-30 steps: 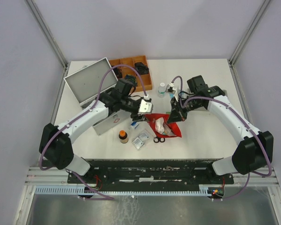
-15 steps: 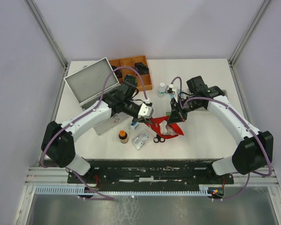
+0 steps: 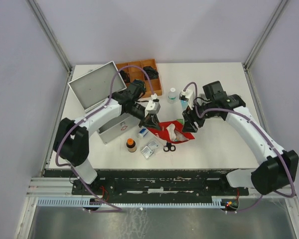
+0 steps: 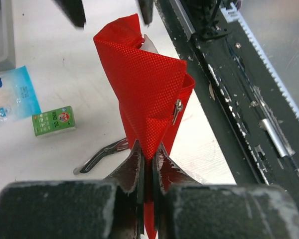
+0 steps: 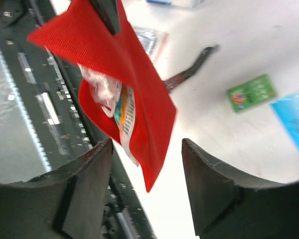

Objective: Organize the medicine kit

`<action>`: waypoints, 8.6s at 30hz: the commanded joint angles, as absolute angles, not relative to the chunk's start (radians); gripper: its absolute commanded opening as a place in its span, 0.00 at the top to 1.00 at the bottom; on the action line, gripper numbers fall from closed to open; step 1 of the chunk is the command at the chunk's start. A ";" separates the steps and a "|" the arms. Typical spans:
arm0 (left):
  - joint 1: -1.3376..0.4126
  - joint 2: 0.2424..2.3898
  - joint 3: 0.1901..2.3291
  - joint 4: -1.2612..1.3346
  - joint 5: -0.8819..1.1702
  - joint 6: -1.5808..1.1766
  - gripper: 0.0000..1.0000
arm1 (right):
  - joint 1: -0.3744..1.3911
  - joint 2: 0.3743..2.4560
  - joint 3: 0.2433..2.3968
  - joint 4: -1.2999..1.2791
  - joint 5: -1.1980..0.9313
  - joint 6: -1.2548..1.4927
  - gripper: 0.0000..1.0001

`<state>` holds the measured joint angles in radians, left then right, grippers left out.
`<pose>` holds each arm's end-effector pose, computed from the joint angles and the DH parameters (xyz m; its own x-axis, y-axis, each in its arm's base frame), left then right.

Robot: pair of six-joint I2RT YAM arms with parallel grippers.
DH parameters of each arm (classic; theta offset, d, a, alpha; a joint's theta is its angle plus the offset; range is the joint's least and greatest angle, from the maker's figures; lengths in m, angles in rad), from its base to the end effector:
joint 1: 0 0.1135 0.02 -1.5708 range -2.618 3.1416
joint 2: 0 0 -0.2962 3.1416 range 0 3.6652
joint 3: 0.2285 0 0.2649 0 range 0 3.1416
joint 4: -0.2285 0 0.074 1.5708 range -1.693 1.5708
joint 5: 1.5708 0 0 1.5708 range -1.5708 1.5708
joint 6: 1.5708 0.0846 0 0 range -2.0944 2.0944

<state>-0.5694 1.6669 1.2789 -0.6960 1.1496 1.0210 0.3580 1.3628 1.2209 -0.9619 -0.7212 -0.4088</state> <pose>0.2622 -0.2595 0.2703 0.1056 0.3463 -0.9322 0.9377 -0.3466 -0.0226 0.2470 0.1521 0.3034 -0.5521 -0.5253 -0.6475 -0.8294 0.4255 0.3620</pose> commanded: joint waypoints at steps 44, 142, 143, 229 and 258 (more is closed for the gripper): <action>-0.542 1.677 1.373 -0.364 1.220 0.150 0.97 | 0.659 1.195 1.012 -0.455 0.162 -0.442 0.46; -0.566 1.737 1.437 -0.461 1.115 0.131 0.97 | 0.630 1.082 1.006 -0.322 0.130 -0.422 0.99; -0.566 1.737 1.438 -0.461 1.101 0.133 0.97 | 0.631 1.078 1.008 -0.325 0.130 -0.406 0.99; -0.488 1.633 1.362 -0.274 1.074 0.045 0.97 | 0.309 1.121 1.107 -0.513 -0.363 -0.319 0.22; -0.585 1.534 1.212 0.196 0.735 -0.459 0.97 | 0.393 1.250 1.094 -0.087 -0.549 0.315 0.53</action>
